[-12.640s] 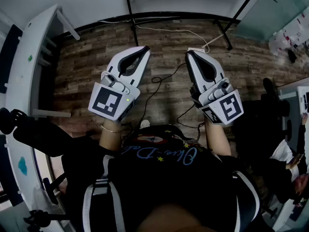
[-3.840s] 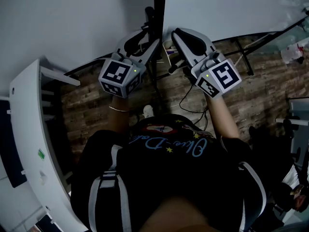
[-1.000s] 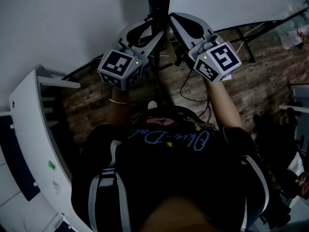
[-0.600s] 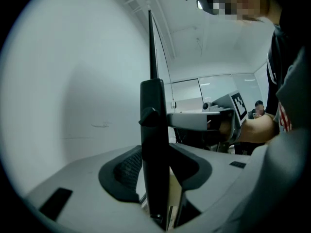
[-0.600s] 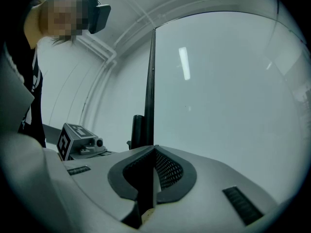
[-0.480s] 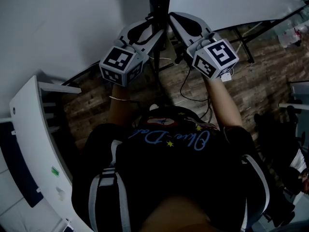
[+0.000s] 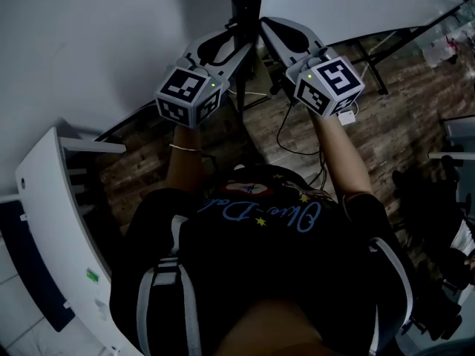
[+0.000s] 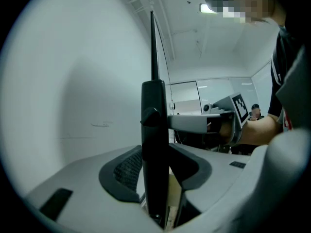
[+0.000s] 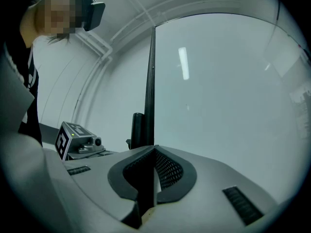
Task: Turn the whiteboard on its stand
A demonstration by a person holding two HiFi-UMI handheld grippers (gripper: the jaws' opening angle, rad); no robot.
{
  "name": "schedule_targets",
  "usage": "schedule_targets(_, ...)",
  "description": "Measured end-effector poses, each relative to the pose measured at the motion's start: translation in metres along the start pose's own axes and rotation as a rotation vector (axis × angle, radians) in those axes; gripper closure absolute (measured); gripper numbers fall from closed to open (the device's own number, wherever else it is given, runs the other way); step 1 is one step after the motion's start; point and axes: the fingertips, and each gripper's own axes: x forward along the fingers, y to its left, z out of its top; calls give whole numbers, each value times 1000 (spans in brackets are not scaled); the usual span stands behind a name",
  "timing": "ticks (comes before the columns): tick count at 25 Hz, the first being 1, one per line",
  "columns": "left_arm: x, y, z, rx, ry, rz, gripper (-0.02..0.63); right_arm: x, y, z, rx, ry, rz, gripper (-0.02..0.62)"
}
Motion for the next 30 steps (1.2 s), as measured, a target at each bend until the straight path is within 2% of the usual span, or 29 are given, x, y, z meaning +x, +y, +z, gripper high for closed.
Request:
schedule_targets(17,5,42,4,-17,-11,-23,430,37,-16,-4,12,-7,-63,571)
schedule_targets(22,6,50,3,-29,-13,2,431,45,-18,-5,18,-3,-32,570)
schedule_targets(30,7,60,5,-41,-37,87,434,53,-21,-7,45,-12,67,571)
